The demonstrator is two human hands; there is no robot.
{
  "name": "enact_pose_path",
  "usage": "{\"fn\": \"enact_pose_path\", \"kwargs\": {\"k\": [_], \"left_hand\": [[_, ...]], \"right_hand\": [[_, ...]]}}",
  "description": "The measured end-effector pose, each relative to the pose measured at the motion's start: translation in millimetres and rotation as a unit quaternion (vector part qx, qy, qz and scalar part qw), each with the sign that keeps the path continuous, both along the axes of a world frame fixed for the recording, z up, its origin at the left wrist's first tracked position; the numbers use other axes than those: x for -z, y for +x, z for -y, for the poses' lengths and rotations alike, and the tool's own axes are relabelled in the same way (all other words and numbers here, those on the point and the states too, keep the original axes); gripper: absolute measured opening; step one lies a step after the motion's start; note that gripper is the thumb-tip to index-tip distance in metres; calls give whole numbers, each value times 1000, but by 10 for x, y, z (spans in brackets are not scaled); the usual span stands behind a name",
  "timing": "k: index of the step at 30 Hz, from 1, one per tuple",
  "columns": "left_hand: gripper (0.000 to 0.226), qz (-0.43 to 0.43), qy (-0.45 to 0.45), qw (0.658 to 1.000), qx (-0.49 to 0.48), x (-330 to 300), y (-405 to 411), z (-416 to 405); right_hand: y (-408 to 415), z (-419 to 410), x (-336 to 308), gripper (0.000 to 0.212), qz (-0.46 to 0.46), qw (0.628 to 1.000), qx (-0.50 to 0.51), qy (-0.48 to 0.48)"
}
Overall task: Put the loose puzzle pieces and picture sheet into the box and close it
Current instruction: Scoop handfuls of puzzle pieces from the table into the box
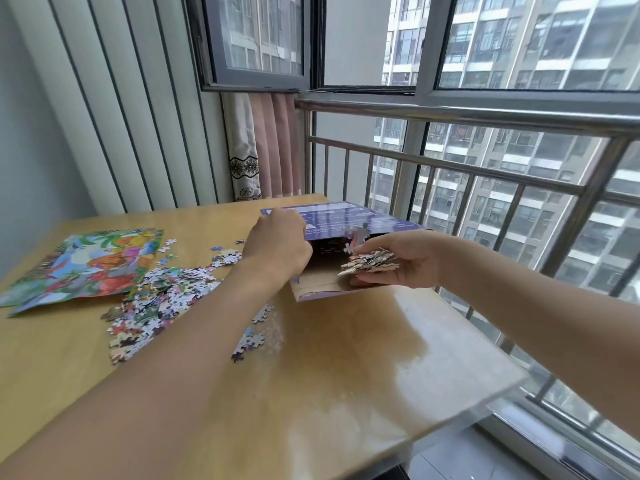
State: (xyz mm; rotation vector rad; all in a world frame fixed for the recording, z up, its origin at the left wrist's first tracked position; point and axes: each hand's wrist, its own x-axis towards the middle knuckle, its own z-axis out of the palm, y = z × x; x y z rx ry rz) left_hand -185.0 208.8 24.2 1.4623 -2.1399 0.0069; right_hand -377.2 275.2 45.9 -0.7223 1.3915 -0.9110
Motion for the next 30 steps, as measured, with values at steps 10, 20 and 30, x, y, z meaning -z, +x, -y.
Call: {"fn": "enact_pose_path", "kwargs": {"k": [10, 20, 30], "left_hand": [[9, 13, -4, 1000, 9, -41, -3, -110], [9, -32, -5, 999, -4, -332, 116, -62], [10, -46, 13, 999, -4, -414, 156, -76]], "right_hand": [[228, 269, 119, 32, 41, 982, 164, -82], [108, 204, -247, 55, -9, 995, 44, -85], [-125, 82, -290, 85, -512, 844, -90, -132]]}}
